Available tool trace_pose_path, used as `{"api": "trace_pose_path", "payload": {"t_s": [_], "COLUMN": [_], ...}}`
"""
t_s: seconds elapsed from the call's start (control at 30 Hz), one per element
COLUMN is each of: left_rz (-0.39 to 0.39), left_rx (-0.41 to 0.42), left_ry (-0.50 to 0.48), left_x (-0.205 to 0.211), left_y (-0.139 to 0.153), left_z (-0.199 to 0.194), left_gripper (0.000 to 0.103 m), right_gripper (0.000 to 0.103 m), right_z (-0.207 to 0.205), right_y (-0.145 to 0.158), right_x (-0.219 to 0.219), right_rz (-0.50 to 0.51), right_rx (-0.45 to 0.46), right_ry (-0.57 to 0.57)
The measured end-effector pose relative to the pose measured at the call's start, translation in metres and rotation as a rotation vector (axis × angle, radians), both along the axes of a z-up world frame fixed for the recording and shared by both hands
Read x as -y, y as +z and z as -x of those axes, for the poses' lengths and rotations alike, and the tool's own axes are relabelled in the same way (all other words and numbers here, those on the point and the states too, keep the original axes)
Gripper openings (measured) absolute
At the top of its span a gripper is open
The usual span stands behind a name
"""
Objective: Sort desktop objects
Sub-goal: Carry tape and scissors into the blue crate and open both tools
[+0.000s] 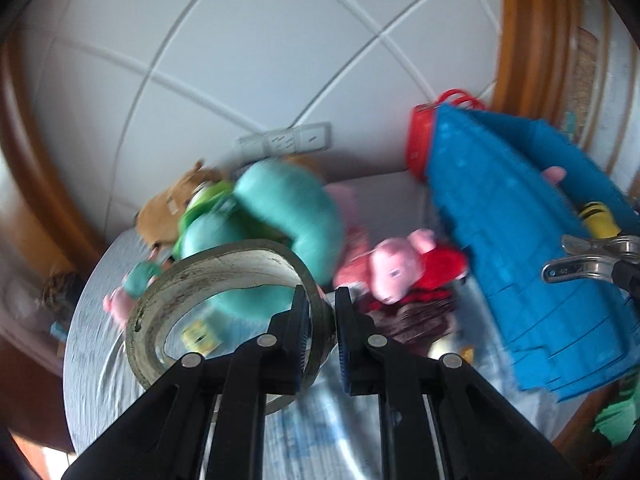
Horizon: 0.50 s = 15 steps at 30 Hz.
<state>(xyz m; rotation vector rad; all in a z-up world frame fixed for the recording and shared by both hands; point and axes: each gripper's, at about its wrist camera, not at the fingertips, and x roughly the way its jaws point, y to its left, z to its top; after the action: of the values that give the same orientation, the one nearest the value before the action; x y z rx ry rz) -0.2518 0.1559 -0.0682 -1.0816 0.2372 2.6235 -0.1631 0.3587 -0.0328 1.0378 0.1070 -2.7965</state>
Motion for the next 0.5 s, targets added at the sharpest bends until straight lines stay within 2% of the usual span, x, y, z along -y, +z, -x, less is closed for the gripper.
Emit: {"api": "trace_pose_path", "payload": {"t_s": [0.13,0.27,0.5], "left_rz": [-0.022,-0.042,-0.059], "left_rx": [-0.06,-0.082,-0.057], "left_ry": [-0.126,-0.251,-0.398], "left_x": [-0.086,-0.164,-0.268], "left_y": [0.042,0.074,0.1], "left_z": [-0.001,-0.003,-0.001], "left_gripper": [0.013,0.013,0.013], "right_gripper": [0.044,0.044,0.044], "right_z": [-0.018,-0.032,-0.051], "right_y": [0.024,0.034,0.04], "right_x": [-0.057,-0.104,-0.176], "right_rz": [-0.002,-0.003,-0.003], "right_rx": [-0.048,-0.067,-0.065], "right_ry": [-0.066,-0.12,-0.193]}}
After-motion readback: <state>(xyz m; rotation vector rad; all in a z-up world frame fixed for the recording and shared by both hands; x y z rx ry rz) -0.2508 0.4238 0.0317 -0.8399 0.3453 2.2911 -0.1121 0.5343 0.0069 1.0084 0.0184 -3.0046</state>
